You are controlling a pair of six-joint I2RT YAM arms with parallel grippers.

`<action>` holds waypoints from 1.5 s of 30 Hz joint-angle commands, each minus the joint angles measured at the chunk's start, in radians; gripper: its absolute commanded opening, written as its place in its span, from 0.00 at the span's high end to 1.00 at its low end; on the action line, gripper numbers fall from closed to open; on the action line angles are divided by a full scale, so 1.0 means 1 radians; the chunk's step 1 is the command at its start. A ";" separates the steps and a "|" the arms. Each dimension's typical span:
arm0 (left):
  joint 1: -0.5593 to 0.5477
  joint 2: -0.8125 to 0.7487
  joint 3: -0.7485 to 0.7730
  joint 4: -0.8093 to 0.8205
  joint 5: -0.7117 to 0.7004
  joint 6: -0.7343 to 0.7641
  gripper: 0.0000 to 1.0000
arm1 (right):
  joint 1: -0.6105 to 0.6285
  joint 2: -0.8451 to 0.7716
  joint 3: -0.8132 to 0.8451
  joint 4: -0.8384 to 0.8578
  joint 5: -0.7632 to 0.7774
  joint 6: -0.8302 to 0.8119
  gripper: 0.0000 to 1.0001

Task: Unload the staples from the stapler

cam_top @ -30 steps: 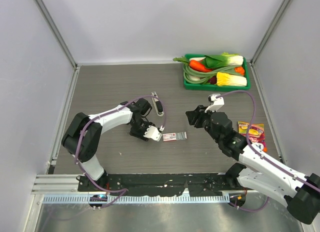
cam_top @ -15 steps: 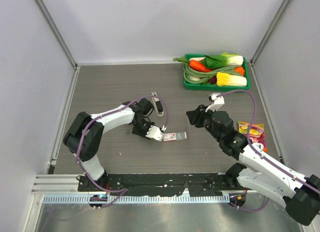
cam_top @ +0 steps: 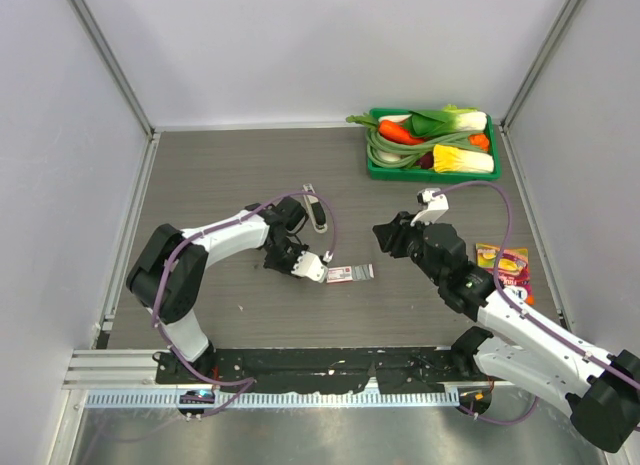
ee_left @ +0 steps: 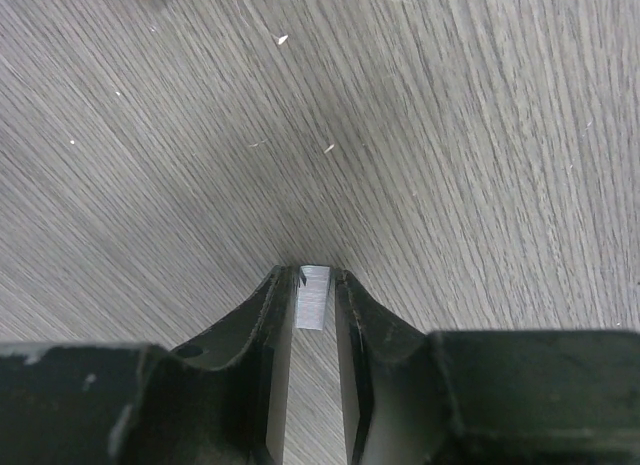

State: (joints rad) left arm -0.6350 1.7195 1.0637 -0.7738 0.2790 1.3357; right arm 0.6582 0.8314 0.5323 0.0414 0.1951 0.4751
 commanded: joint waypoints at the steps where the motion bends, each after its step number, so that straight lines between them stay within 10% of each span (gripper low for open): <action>1: -0.006 -0.012 -0.001 -0.005 -0.008 -0.012 0.72 | -0.005 -0.006 0.005 0.020 -0.008 0.010 0.62; 20: -0.006 -0.026 0.044 -0.007 0.009 -0.107 0.95 | -0.009 -0.009 0.014 0.015 -0.017 0.005 0.67; 26: 0.009 -0.047 0.323 -0.114 0.113 -0.295 0.97 | -0.009 -0.018 0.015 0.028 -0.045 -0.007 0.67; 35: 0.121 -0.103 0.714 -0.118 0.599 -0.995 0.96 | -0.026 -0.025 0.087 0.161 -0.308 -0.018 0.52; 38: 0.156 -0.167 0.629 0.074 0.750 -1.293 0.96 | -0.029 -0.029 0.115 0.236 -0.408 0.016 0.50; 43: 0.215 -0.276 0.319 0.960 0.870 -2.037 0.95 | -0.035 -0.017 0.167 0.322 -0.531 0.074 0.48; 45: 0.202 -0.281 0.323 0.918 0.891 -2.061 0.95 | -0.037 -0.005 0.195 0.347 -0.549 0.099 0.47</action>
State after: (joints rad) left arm -0.4351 1.4532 1.4345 -0.2604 1.0298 -0.2817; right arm 0.6304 0.8246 0.6468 0.2501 -0.2413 0.5190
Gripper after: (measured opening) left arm 0.121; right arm 0.524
